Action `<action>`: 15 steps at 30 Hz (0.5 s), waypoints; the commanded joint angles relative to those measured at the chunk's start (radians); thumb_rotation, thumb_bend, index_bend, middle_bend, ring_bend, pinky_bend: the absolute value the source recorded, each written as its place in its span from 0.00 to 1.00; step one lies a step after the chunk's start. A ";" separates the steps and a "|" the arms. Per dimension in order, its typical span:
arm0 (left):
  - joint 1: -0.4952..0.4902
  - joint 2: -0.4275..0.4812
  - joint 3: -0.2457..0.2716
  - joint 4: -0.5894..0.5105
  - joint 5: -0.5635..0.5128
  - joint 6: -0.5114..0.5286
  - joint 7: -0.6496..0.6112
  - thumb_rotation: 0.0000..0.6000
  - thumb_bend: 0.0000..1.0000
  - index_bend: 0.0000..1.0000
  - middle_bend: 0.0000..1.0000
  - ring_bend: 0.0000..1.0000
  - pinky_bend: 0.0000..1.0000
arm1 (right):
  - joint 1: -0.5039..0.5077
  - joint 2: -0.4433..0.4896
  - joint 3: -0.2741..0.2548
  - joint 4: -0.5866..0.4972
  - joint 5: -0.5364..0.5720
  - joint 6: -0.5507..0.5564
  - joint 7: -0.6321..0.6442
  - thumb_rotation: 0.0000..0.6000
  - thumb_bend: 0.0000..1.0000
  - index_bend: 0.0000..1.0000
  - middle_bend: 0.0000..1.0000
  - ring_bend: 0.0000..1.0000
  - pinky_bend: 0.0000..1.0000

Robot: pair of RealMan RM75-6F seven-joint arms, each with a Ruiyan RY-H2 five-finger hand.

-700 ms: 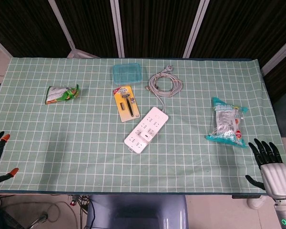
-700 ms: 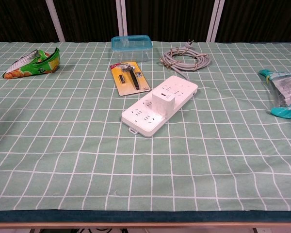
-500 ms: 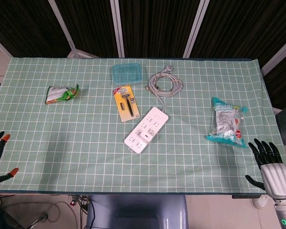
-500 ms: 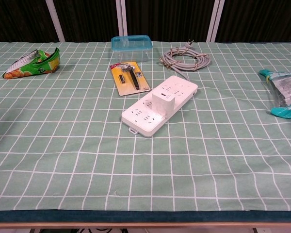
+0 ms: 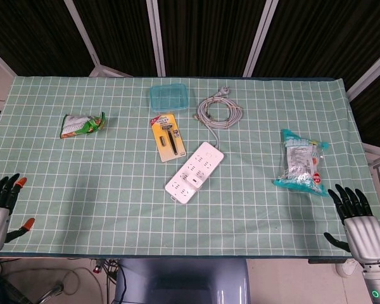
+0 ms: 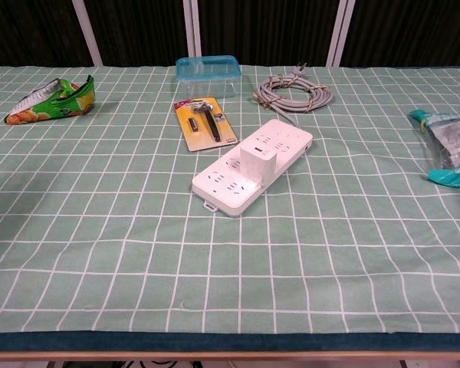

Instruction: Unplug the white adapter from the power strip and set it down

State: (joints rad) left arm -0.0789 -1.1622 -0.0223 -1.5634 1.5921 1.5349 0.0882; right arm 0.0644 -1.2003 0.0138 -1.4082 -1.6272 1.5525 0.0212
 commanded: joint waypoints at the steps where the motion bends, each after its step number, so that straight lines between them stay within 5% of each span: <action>1: -0.057 0.003 -0.016 -0.065 0.020 -0.062 0.060 1.00 0.33 0.05 0.00 0.00 0.06 | 0.006 0.001 0.004 -0.003 0.013 -0.017 0.003 1.00 0.10 0.00 0.00 0.00 0.00; 8: -0.190 -0.022 -0.057 -0.192 0.009 -0.244 0.215 1.00 0.43 0.07 0.04 0.02 0.09 | 0.038 0.029 0.027 -0.065 0.026 -0.053 -0.024 1.00 0.10 0.00 0.00 0.00 0.00; 15: -0.329 -0.145 -0.104 -0.257 -0.106 -0.454 0.392 1.00 0.47 0.08 0.04 0.02 0.09 | 0.099 0.083 0.071 -0.195 0.031 -0.105 -0.108 1.00 0.10 0.00 0.00 0.00 0.00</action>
State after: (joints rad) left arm -0.3510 -1.2514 -0.1019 -1.7924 1.5411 1.1519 0.4190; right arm 0.1393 -1.1371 0.0671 -1.5653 -1.5982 1.4693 -0.0567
